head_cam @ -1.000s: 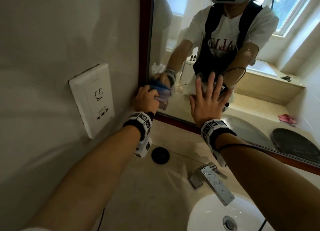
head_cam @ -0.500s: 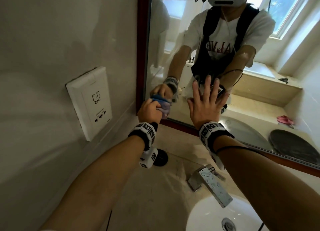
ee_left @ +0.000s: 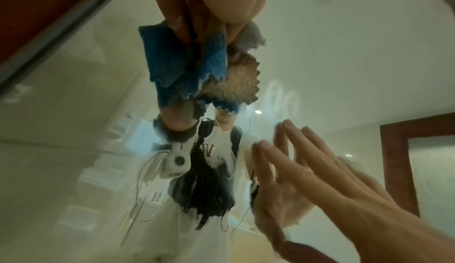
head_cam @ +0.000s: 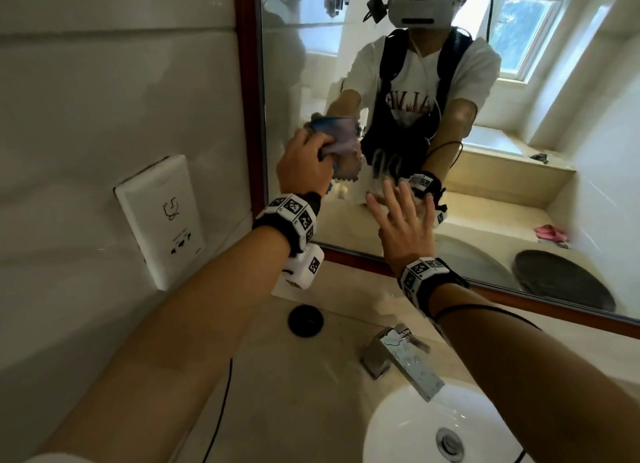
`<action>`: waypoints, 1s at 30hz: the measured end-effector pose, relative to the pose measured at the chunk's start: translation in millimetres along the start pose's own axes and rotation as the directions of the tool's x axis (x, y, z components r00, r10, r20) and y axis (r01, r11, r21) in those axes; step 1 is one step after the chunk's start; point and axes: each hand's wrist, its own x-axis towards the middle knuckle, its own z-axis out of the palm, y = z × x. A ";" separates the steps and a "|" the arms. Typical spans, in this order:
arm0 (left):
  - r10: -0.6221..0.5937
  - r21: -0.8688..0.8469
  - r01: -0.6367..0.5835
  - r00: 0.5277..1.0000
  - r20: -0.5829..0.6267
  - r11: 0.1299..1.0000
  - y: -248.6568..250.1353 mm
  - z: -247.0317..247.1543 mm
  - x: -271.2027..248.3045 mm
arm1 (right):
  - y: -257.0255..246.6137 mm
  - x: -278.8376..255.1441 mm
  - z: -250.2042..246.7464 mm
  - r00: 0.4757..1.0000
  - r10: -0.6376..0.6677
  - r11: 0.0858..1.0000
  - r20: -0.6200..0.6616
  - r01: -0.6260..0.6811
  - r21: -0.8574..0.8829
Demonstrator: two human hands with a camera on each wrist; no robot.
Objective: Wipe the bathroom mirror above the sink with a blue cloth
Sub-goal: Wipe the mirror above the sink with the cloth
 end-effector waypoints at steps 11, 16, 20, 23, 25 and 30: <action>0.095 0.135 -0.121 0.978 0.187 0.983 -58.1 45.1 -89.9 | 7.8 -6.5 17.0 0.999 -0.032 0.999 -0.020 0.032 0.029; -0.027 0.154 -0.019 0.955 0.295 0.988 -74.9 67.8 -145.1 | 9.5 -8.7 20.5 0.999 -0.038 0.999 -0.019 0.038 0.020; -0.052 0.186 -0.002 0.958 0.281 0.982 -70.3 69.7 -143.1 | 14.0 -8.9 19.9 0.998 -0.053 0.999 -0.017 0.053 0.009; -0.064 0.211 -0.005 0.945 0.321 0.978 -57.8 56.1 -119.3 | 15.3 -9.8 18.5 0.998 -0.068 0.998 -0.005 0.068 0.015; -0.033 0.183 -0.019 0.961 0.276 0.983 -43.9 45.8 -97.5 | 14.8 -10.1 15.2 0.998 -0.065 0.998 0.025 0.065 0.012; 0.059 0.134 -0.076 0.990 0.124 0.988 2.3 26.0 -41.4 | 14.2 -19.3 2.9 0.996 -0.073 0.997 0.053 0.072 0.031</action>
